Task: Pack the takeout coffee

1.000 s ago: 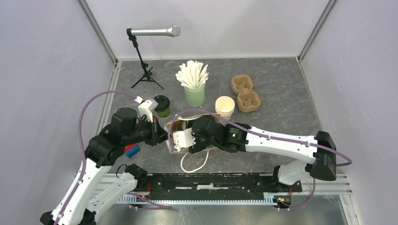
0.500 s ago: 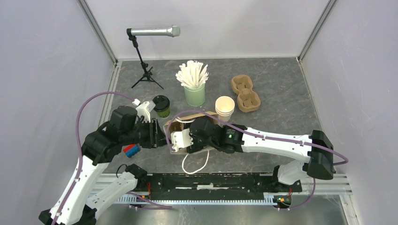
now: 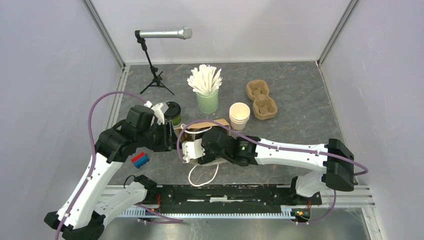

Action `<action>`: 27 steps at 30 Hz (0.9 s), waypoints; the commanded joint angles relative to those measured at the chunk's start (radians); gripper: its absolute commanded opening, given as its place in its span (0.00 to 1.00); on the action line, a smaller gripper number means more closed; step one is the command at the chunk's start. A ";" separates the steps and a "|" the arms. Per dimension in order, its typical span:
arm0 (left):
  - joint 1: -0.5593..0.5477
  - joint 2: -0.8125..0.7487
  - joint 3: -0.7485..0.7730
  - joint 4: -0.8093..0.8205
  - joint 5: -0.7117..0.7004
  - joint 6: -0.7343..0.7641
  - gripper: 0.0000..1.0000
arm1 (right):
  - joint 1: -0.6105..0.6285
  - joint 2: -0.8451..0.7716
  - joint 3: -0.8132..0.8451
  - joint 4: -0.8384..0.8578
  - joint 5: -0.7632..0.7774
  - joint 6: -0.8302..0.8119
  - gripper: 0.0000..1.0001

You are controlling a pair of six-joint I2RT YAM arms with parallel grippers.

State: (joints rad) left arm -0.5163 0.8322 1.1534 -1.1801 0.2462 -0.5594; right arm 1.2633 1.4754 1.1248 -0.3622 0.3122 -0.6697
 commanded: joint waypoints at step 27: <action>0.004 -0.099 -0.040 0.028 0.019 0.204 0.02 | 0.004 -0.008 0.083 0.088 -0.075 0.002 0.80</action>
State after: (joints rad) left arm -0.5163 0.7372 1.1236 -1.2095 0.2466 -0.4225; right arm 1.2633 1.4887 1.1633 -0.3199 0.2668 -0.6708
